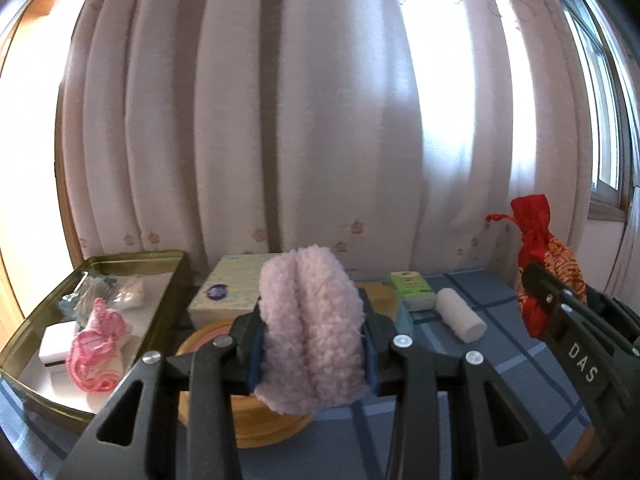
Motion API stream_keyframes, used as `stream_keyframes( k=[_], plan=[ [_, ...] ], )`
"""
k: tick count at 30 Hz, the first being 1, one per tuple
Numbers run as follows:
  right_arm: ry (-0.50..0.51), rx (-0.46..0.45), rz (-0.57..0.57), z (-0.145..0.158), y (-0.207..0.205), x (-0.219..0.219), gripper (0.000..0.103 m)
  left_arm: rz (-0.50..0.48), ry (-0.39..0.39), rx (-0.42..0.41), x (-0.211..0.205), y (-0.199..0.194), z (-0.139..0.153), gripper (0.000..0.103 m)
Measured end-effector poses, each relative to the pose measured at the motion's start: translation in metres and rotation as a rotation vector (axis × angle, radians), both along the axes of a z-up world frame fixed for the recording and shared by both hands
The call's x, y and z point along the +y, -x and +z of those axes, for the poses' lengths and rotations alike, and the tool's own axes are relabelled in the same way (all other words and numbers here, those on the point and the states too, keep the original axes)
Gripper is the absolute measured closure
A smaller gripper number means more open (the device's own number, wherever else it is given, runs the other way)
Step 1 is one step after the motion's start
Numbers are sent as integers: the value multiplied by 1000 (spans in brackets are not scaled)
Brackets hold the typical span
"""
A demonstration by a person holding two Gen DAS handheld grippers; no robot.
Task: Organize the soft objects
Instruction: 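Carry the pink puff and red pouch over the gold tray with both grippers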
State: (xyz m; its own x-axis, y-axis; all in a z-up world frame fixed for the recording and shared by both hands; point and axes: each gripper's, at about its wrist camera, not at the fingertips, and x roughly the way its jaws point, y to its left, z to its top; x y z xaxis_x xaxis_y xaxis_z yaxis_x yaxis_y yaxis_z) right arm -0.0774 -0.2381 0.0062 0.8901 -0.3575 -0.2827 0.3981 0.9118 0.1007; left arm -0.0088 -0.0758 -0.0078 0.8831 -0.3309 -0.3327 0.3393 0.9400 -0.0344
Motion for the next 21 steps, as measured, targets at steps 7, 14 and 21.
stream_keyframes(
  k=[7, 14, 21],
  plan=[
    [-2, 7, 47, -1, -11, 22, 69, 26, 15, 8, 23, -3, -1, 66],
    [11, 13, 81, -2, -18, 43, 69, 37, 28, 15, 36, -5, -2, 66],
    [34, 26, 121, -2, -26, 67, 69, 63, 54, 22, 54, -6, -2, 66]
  ],
)
